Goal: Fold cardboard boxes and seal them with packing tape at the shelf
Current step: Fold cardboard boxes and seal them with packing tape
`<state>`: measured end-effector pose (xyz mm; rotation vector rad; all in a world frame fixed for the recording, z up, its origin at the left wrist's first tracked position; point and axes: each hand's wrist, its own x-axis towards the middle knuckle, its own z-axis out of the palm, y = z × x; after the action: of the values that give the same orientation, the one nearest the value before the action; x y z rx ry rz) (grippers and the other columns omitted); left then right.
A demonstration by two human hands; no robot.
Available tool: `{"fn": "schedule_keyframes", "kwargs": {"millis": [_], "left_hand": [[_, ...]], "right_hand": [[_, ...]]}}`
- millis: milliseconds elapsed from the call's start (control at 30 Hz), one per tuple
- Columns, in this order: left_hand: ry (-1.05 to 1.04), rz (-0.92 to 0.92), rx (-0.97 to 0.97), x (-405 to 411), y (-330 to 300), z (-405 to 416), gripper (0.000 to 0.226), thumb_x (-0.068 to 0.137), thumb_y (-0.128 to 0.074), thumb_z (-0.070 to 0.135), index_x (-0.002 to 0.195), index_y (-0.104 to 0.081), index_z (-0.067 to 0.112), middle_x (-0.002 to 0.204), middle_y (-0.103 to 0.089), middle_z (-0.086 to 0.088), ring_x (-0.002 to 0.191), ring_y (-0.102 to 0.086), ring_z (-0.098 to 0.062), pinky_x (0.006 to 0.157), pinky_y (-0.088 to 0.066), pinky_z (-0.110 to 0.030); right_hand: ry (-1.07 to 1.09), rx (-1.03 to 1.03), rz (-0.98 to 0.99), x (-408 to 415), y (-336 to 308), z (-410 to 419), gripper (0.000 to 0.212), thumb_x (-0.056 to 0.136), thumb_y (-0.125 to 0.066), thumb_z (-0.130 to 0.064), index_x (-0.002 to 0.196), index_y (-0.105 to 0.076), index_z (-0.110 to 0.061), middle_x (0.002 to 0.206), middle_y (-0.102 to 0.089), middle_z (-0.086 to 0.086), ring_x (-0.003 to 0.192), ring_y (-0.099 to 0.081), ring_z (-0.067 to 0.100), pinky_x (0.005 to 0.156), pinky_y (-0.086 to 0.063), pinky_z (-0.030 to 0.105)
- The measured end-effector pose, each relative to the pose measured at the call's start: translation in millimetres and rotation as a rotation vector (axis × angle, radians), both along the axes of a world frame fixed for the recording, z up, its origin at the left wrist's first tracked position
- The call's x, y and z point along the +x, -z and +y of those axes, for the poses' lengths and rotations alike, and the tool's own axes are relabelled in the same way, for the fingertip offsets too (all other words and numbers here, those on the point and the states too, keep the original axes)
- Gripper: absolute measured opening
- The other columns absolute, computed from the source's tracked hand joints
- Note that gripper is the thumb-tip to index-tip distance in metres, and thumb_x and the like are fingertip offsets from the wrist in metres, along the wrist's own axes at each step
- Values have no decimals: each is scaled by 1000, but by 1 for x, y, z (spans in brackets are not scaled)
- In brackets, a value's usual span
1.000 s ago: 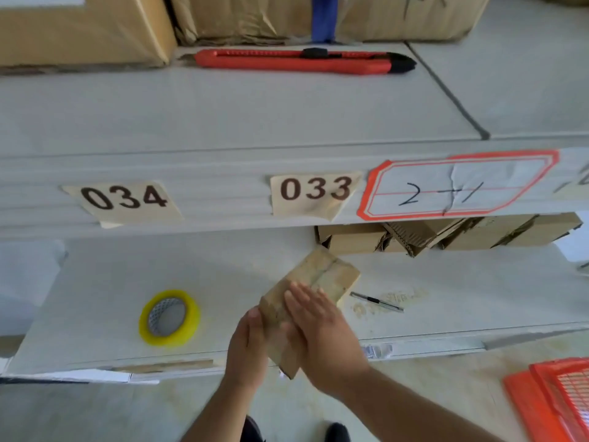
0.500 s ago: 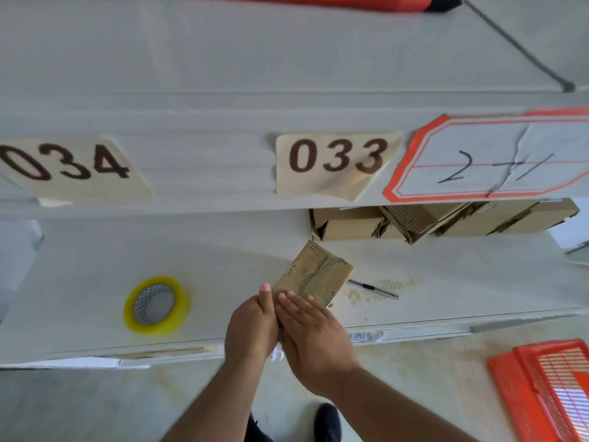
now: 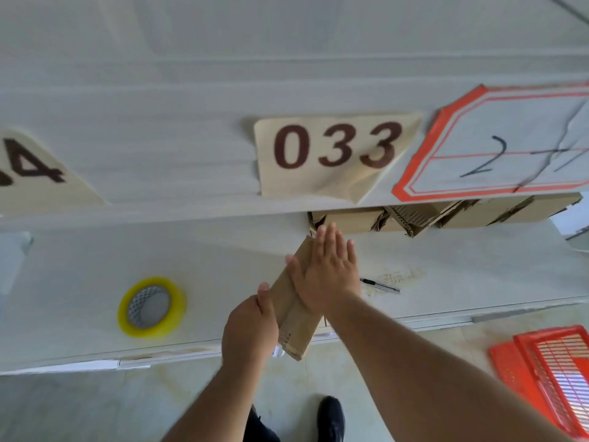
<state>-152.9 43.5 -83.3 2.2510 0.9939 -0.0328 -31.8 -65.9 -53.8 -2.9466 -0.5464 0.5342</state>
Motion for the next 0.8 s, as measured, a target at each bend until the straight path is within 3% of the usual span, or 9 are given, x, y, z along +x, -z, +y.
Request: {"fn": "schedule_keyframes", "kwargs": {"millis": [100, 167, 233, 300, 367, 500, 633, 733, 800], "left_hand": [[16, 24, 33, 0, -3, -1, 69, 108, -12, 53, 65, -56, 20, 61, -57, 4, 58, -54, -11, 58, -38, -32], [19, 30, 27, 0, -5, 0, 69, 108, -13, 53, 64, -55, 20, 60, -58, 3, 58, -56, -12, 55, -38, -32], [25, 28, -11, 2, -6, 1, 70, 109, -13, 53, 65, -56, 19, 61, -59, 1, 61, -59, -17, 56, -42, -32], [26, 32, -44, 3, -7, 3, 68, 108, -13, 54, 67, -57, 21, 62, -58, 2, 64, -60, -19, 59, -43, -32], [39, 39, -50, 0, -9, 3, 66, 108, -15, 54, 70, -58, 22, 65, -58, 4, 63, -59, -13, 55, -40, -28], [-48, -149, -160, -3, -8, 7, 54, 110, -26, 44, 75, -58, 19, 73, -64, -1, 73, -61, -20, 57, -37, -27], [-220, -216, -364, -1, -12, 4, 50, 112, -31, 35, 76, -60, 16, 81, -67, -8, 82, -61, -31, 66, -43, -33], [-298, -338, -553, -2, -36, 3, 67, 105, -27, 60, 91, -76, 17, 92, -77, -4, 86, -69, -23, 82, -53, -40], [-173, -391, -446, 1, -57, 3, 62, 107, -30, 58, 94, -78, 20, 89, -77, 2, 86, -70, -18, 79, -52, -37]], "right_hand": [[135, -44, 107, 41, -10, 0, 106, 93, 3, -80, 164, -15, -5, 169, -24, 18, 156, -24, 34, 127, -18, 53], [171, -7, 211, 58, -12, -14, 107, 88, 3, -82, 162, -27, -11, 162, -36, 19, 147, -37, 38, 121, -31, 56], [196, 182, 328, 51, -12, -34, 88, 94, -7, -78, 156, -37, -22, 151, -48, 13, 139, -46, 37, 114, -40, 54], [270, 404, 377, 29, -15, -51, 58, 100, -26, -74, 129, -55, -33, 122, -63, 1, 119, -62, 27, 103, -52, 48], [304, 522, 377, 12, -22, -63, 27, 105, -46, -54, 121, -60, -37, 107, -69, -6, 100, -67, 19, 88, -59, 42], [205, 662, 31, -15, -44, -69, 29, 102, -60, -39, 130, -66, -33, 118, -71, -12, 107, -65, 14, 88, -52, 26], [-256, 577, -513, -62, -40, -62, 37, 98, -66, -33, 130, -72, -14, 134, -70, 3, 125, -64, 21, 108, -45, 30], [-368, 618, -563, -87, -32, -58, 36, 97, -72, -29, 127, -73, -9, 132, -70, 8, 125, -64, 26, 108, -50, 36], [-388, 627, -526, -99, -29, -56, 36, 96, -71, -28, 127, -73, -9, 133, -69, 6, 126, -63, 25, 105, -52, 39]]}}
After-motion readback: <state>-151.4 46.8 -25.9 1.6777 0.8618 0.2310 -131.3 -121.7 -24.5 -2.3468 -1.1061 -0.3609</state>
